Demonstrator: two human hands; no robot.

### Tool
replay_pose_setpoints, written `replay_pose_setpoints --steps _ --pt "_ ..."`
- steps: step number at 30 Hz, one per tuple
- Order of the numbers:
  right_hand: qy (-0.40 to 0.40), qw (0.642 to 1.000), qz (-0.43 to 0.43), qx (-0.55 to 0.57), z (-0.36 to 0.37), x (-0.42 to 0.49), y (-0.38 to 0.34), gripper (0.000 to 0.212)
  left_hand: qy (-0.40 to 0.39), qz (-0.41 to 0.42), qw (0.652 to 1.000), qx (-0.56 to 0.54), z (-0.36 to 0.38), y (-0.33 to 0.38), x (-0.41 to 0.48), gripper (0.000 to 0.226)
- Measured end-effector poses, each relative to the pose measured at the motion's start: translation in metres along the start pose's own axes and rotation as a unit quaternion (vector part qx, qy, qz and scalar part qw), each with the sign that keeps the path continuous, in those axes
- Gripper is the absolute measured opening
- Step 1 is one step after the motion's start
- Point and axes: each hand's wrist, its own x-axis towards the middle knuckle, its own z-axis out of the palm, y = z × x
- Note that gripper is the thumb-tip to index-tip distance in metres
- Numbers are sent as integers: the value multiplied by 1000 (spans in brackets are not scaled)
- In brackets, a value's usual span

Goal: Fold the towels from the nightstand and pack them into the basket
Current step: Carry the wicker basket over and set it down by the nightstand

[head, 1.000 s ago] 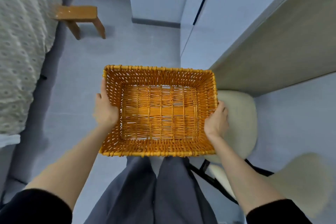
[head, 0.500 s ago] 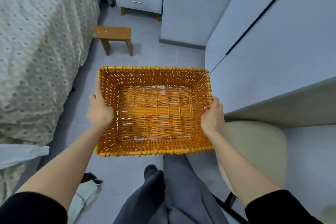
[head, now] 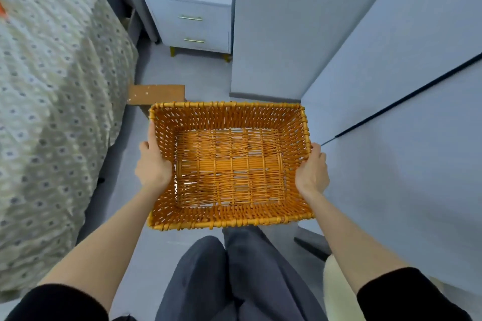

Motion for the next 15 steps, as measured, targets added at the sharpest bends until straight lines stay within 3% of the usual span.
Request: replay_pose_setpoints --steps 15 --pt "8 994 108 -14 57 208 -98 32 -107 36 993 28 77 114 242 91"
